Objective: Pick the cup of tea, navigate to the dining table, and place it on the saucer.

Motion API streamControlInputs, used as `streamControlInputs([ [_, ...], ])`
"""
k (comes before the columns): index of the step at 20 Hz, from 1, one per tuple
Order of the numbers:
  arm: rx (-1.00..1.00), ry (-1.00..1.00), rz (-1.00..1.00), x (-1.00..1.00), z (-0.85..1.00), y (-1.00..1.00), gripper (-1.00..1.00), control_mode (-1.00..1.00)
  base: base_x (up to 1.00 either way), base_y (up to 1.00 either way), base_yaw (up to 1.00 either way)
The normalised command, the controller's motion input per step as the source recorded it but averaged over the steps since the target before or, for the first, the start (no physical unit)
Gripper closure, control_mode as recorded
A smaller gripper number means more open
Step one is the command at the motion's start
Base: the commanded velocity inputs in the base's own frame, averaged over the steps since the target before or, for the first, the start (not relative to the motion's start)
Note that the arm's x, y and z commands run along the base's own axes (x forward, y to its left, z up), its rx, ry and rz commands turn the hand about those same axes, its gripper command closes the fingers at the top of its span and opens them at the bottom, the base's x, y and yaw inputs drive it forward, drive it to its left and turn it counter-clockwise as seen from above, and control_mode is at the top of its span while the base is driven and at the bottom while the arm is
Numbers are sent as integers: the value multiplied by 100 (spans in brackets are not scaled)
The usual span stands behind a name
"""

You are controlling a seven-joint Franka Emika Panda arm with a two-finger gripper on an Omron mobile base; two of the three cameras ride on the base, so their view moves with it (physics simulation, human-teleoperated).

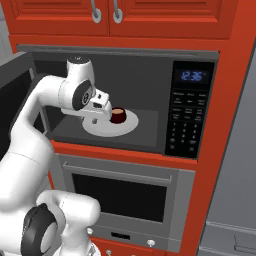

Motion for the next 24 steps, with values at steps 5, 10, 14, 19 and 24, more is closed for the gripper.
streamControlInputs([
  [5,0,-7,0,-22,0,-3,-100,-100,0,0,0],
  [10,1,-27,0,-22,0,-22,-100,-100,0,0,0],
  [14,1,-14,0,-2,1,-32,-100,-100,0,0,0],
  [19,2,-4,0,0,8,-45,-100,-100,0,0,0],
  [24,3,0,-1,5,4,-31,-100,-100,0,0,0],
])
